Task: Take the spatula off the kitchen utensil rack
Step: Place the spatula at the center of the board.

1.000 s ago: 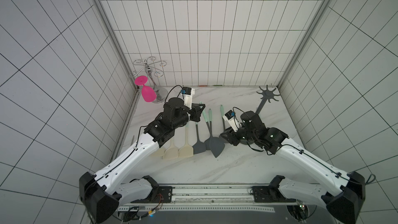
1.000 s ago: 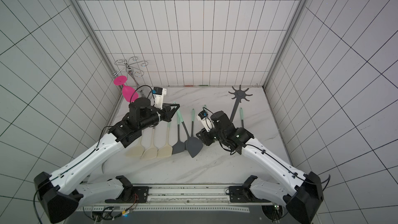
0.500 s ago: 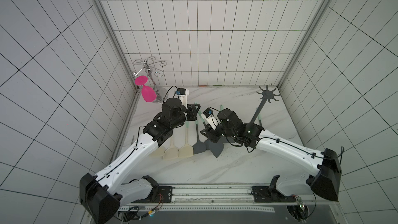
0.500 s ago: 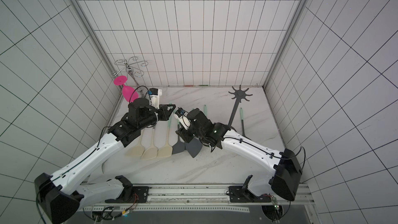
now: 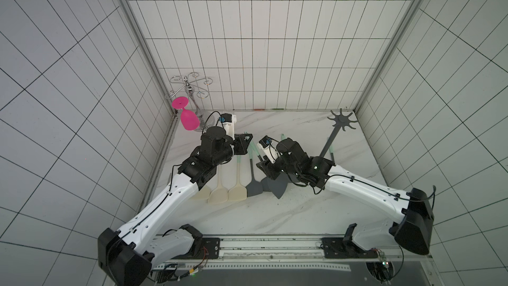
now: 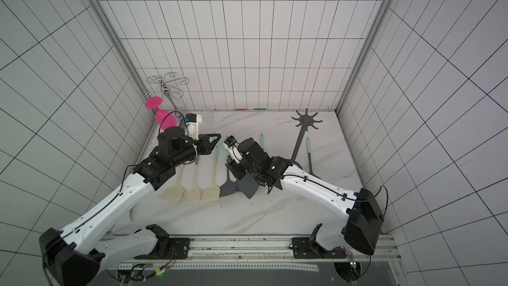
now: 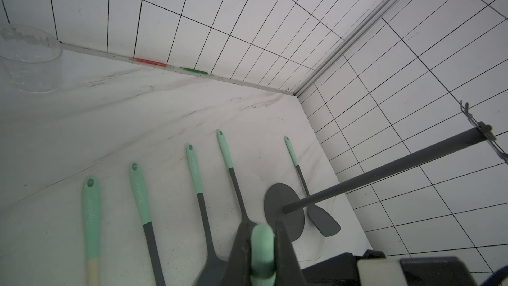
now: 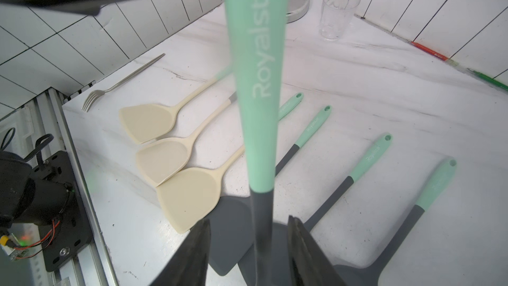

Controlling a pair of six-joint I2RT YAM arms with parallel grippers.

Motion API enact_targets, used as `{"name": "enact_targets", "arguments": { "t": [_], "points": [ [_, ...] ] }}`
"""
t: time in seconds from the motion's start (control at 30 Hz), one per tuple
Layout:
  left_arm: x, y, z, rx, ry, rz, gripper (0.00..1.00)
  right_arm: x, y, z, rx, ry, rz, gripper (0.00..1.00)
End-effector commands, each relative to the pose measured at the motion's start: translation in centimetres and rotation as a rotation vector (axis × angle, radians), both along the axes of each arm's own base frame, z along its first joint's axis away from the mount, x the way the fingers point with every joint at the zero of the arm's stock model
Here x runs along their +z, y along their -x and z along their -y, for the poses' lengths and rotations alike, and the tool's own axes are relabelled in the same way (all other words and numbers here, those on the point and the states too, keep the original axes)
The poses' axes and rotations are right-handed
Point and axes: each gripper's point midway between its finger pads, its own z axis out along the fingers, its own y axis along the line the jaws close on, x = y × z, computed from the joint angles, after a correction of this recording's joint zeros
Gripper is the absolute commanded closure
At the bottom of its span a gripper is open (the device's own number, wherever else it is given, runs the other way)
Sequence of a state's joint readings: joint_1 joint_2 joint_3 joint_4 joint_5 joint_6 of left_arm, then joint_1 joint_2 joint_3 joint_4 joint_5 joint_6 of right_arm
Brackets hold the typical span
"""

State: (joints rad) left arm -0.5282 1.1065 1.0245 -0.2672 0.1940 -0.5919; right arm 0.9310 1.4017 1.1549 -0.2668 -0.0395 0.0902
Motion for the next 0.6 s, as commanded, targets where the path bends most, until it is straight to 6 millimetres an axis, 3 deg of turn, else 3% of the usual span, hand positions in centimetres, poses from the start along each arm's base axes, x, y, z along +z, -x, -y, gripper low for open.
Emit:
{"name": "enact_targets", "arguments": {
  "t": [0.0, 0.1, 0.17, 0.2, 0.23, 0.37, 0.4, 0.47, 0.5, 0.57],
  "points": [
    [1.6, 0.5, 0.2, -0.022, 0.051, 0.034, 1.0, 0.1, -0.1, -0.6, -0.003, -0.024, -0.008, 0.53],
    [1.8, 0.7, 0.2, -0.03, 0.056, 0.035, 1.0, -0.4, -0.1, -0.9, 0.005, -0.021, -0.02, 0.55],
    [2.0, 0.8, 0.0, -0.03, 0.056, 0.038, 1.0, -0.1, 0.0, -1.1, 0.013, -0.024, -0.017, 0.77],
    [2.0, 0.9, -0.1, -0.027, 0.053, 0.039, 1.0, 0.0, 0.0, -1.0, 0.013, -0.027, -0.014, 0.96],
    [2.1, 1.0, -0.3, -0.024, 0.052, 0.044, 1.0, 0.2, 0.0, -0.9, 0.01, -0.03, -0.011, 1.0],
    [2.5, 1.3, -1.0, -0.015, 0.046, 0.056, 1.0, 2.5, 0.2, 0.5, -0.017, -0.041, 0.036, 1.0],
    [2.7, 1.5, -1.2, -0.023, 0.042, 0.068, 0.95, 3.5, 0.3, 1.1, -0.025, -0.035, 0.059, 1.0],
    [3.6, 2.0, -1.4, -0.041, 0.033, 0.115, 0.62, 5.7, 0.7, 2.7, -0.037, -0.019, 0.11, 1.0],
    [4.3, 2.4, -1.7, -0.043, 0.03, 0.151, 0.51, 7.0, 0.9, 3.7, -0.043, -0.004, 0.139, 1.0],
    [5.6, 3.1, -2.4, -0.032, 0.037, 0.223, 0.38, 9.6, 1.2, 6.7, -0.102, 0.036, 0.189, 1.0]
  ]
}}
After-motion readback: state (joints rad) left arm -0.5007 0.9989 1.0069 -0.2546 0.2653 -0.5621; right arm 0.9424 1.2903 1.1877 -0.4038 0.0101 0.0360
